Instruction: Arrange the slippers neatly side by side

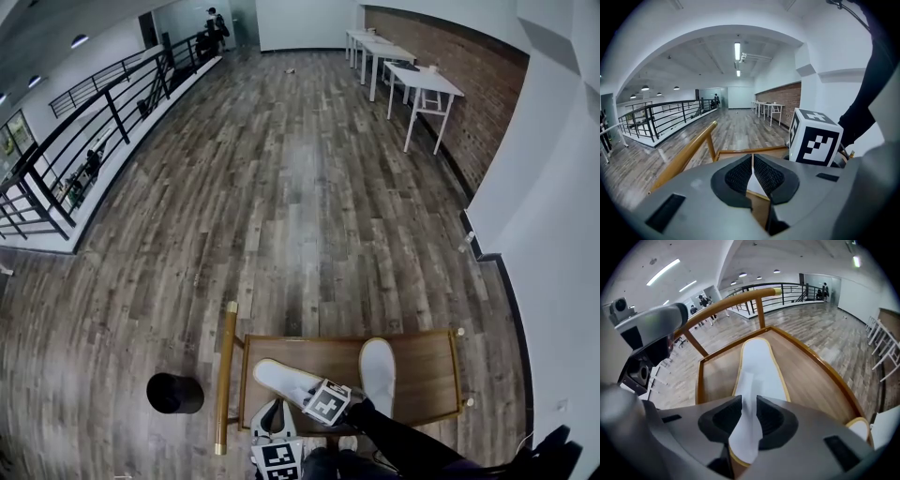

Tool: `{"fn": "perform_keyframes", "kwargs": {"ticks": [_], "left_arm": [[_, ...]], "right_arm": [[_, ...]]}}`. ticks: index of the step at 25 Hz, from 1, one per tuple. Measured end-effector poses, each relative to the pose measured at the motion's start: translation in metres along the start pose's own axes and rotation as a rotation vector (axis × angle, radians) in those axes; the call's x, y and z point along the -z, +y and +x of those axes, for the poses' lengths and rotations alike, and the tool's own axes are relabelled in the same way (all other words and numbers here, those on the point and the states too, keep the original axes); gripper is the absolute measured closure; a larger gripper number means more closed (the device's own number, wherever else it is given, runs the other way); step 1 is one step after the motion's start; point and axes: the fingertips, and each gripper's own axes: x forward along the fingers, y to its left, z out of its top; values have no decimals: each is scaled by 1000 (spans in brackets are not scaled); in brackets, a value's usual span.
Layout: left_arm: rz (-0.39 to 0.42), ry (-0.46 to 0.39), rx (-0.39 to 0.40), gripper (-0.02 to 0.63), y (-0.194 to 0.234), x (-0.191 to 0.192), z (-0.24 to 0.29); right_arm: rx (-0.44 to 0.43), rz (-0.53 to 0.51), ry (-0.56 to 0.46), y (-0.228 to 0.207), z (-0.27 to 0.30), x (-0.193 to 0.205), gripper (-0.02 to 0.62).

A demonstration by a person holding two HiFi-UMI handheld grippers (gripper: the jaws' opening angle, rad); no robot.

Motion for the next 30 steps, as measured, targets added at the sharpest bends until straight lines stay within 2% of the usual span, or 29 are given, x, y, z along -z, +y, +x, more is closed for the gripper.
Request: {"fn": "perform_keyframes", "kwargs": {"ticks": [2, 3, 6, 9, 13, 19, 22, 24, 26, 30], "left_arm": [[-3, -6, 3, 595, 0, -4, 4], [-4, -9, 2, 595, 1, -6, 6], [-12, -20, -11, 595, 6, -11, 9], [-20, -26, -22, 595, 10, -13, 9], [-31, -30, -32, 595, 11, -15, 8], [-41, -36, -48, 595, 16, -11, 4], [-46, -28, -57, 595, 18, -8, 3], [-46, -25, -60, 595, 20, -8, 2], [-43, -23, -55, 595, 21, -8, 1], [-40, -18, -50, 595, 20, -8, 1]], "right_arm": [[-13, 7, 4, -1, 0, 2, 517], [-16, 22, -3, -3, 0, 2, 568], [-43, 34, -21, -7, -5, 1, 575], [-86, -51, -11, -6, -22, -4, 578], [-74, -332, 53, -16, -51, -11, 578], [-41, -872, 152, -11, -67, -9, 578], [8, -1157, 178, -6, -65, -6, 578], [58, -1304, 164, -5, -61, -10, 578], [89, -1378, 156, -6, -56, -14, 578], [100, -1387, 155, -11, -43, -10, 578]]}}
